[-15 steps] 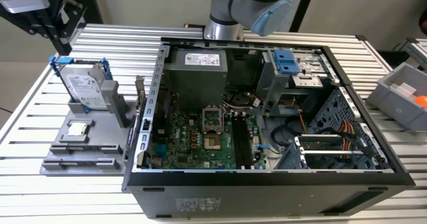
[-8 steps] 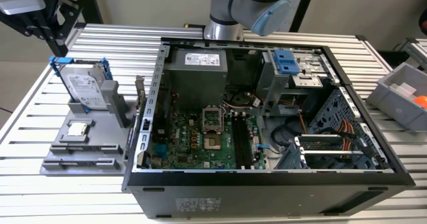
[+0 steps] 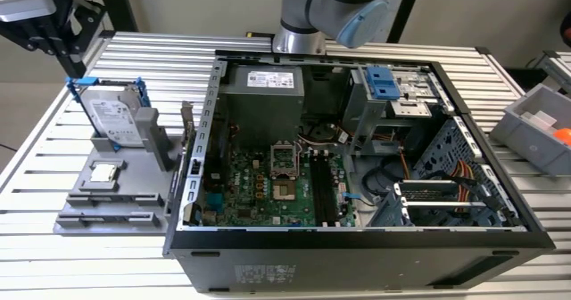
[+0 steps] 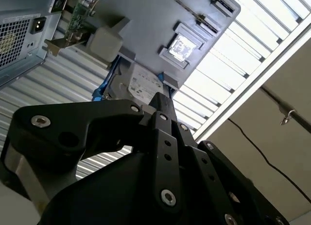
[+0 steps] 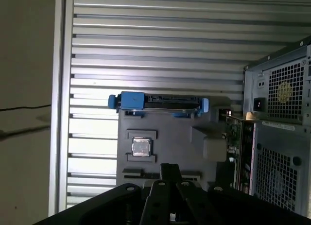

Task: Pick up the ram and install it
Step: 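Reach for the ram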

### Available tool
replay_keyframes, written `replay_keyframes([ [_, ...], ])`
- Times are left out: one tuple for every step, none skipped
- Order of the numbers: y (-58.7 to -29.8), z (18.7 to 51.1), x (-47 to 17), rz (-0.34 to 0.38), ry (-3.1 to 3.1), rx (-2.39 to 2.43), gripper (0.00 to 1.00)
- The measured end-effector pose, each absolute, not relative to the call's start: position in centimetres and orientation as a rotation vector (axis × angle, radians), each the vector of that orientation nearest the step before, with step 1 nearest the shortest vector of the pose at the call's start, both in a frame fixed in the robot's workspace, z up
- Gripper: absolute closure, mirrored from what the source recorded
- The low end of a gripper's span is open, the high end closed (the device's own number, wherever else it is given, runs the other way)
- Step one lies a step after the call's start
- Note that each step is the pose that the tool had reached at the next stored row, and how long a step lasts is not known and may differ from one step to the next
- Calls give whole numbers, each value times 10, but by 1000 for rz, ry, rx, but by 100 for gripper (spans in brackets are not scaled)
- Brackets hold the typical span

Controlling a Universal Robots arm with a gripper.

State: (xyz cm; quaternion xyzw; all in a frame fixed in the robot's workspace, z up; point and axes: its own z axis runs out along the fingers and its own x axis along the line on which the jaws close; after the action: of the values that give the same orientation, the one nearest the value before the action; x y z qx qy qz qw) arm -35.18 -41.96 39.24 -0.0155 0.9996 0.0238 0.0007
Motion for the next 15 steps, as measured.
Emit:
replay_keyframes([
  [-420,392,-352,75,3139,-53,100],
  [-421,392,-353,75,3139,-58,100],
  [-421,392,-353,75,3139,-62,100],
  [-421,392,-353,75,3139,-66,100],
  [-422,392,-354,75,3139,-71,100],
  [-422,392,-354,75,3139,-75,100],
  [-423,392,-355,75,3139,-80,100],
  [-423,392,-355,75,3139,-84,100],
  [-423,392,-355,75,3139,-89,100],
  [-423,392,-356,75,3139,-93,100],
  [-424,392,-356,75,3139,-97,100],
  [-424,392,-357,75,3138,-102,100],
  [-424,392,-357,75,3138,-106,100],
  [-425,392,-358,75,3138,-110,100],
  [-425,392,-358,75,3138,-115,100],
])
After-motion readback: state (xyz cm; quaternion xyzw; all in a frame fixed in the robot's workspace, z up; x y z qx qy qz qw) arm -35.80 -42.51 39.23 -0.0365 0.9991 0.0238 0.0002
